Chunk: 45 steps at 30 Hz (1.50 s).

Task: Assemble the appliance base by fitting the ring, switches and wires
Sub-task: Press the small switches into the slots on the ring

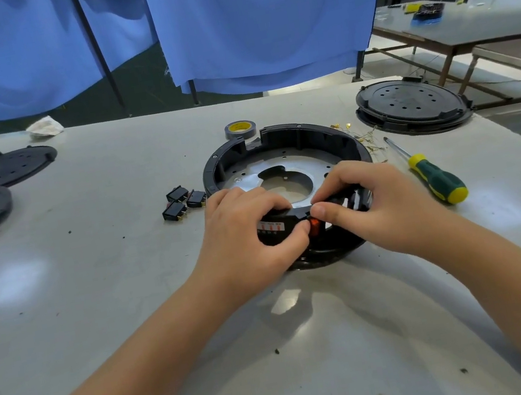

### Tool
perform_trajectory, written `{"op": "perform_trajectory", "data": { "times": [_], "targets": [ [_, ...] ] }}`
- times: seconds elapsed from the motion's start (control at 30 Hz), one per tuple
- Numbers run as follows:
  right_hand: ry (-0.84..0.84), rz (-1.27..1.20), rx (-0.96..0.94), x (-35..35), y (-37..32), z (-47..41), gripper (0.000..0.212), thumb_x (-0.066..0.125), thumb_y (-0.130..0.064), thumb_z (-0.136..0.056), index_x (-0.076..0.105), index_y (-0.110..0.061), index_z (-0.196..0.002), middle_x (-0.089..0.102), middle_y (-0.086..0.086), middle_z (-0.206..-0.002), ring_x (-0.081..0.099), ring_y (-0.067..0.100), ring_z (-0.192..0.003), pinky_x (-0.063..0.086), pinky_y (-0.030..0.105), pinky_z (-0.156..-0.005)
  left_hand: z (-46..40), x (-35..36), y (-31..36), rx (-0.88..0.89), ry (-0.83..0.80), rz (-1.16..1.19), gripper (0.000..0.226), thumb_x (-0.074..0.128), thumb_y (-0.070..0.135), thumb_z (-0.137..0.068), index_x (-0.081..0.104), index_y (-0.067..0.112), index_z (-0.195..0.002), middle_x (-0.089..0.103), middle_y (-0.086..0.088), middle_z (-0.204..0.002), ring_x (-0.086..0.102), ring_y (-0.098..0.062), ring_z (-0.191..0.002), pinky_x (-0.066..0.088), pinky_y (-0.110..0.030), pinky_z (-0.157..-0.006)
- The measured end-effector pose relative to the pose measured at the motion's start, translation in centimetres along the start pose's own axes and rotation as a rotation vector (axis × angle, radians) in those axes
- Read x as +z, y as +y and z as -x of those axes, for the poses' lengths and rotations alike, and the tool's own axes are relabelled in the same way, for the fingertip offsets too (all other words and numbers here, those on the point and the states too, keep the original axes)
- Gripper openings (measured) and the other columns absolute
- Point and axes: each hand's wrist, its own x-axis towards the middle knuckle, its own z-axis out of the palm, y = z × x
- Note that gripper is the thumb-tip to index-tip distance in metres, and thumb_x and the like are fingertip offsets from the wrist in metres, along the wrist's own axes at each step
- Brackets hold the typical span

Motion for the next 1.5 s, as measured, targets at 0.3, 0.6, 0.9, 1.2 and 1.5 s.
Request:
{"op": "perform_trajectory", "data": {
  "times": [0.3, 0.6, 0.9, 1.2, 1.5],
  "targets": [
    [-0.109, 0.112, -0.013, -0.8, 0.6, 0.2, 0.033, 0.082, -0.015, -0.069, 0.069, -0.027, -0.097, 0.064, -0.022, -0.089, 0.055, -0.008, -0.092, 0.034, 0.002, -0.08, 0.0, 0.1, 0.2, -0.026, -0.009, -0.054, 0.039, 0.054, 0.054, -0.063, 0.061, 0.018, -0.075, 0.045, 0.018, -0.065, 0.04, -0.006, -0.075, 0.024, -0.014, -0.086],
    [-0.071, 0.204, -0.021, -0.2, 1.0, 0.1, 0.03, 0.082, -0.031, -0.069, 0.068, -0.03, -0.096, 0.066, -0.019, -0.092, 0.058, 0.001, -0.092, 0.037, 0.021, -0.091, 0.0, 0.3, 0.2, -0.026, 0.016, -0.036, 0.032, 0.057, 0.05, -0.064, 0.062, 0.019, -0.073, 0.042, 0.022, -0.064, 0.038, -0.007, -0.076, 0.025, -0.013, -0.085],
    [0.018, 0.069, -0.021, 0.0, 0.4, 0.2, 0.009, 0.073, -0.029, -0.079, 0.075, -0.023, -0.086, 0.07, -0.015, -0.079, 0.061, -0.004, -0.082, 0.041, 0.008, -0.073, 0.0, 0.2, -0.2, 0.005, 0.034, 0.011, 0.033, 0.055, 0.051, -0.076, 0.068, 0.021, -0.078, 0.055, 0.019, -0.069, 0.048, -0.005, -0.074, 0.029, -0.023, -0.09],
    [0.073, 0.038, -0.018, 0.2, -0.1, 0.4, 0.004, 0.078, -0.022, -0.076, 0.076, -0.021, -0.079, 0.07, -0.014, -0.072, 0.062, -0.002, -0.077, 0.044, 0.008, -0.069, 0.2, 0.3, -0.5, 0.04, 0.052, -0.011, 0.031, 0.056, 0.048, -0.077, 0.069, 0.02, -0.077, 0.06, 0.016, -0.069, 0.048, -0.007, -0.071, 0.034, -0.03, -0.086],
    [0.155, 0.1, -0.063, 1.4, 0.9, 0.7, 0.011, 0.072, -0.036, -0.077, 0.075, -0.028, -0.084, 0.066, -0.024, -0.082, 0.052, -0.007, -0.095, 0.029, 0.007, -0.088, -1.4, -2.8, -4.7, -0.16, 0.322, 0.054, 0.019, 0.055, 0.024, -0.091, 0.065, 0.012, -0.102, 0.06, 0.005, -0.096, 0.057, -0.015, -0.088, 0.048, -0.037, -0.083]
  ]
}}
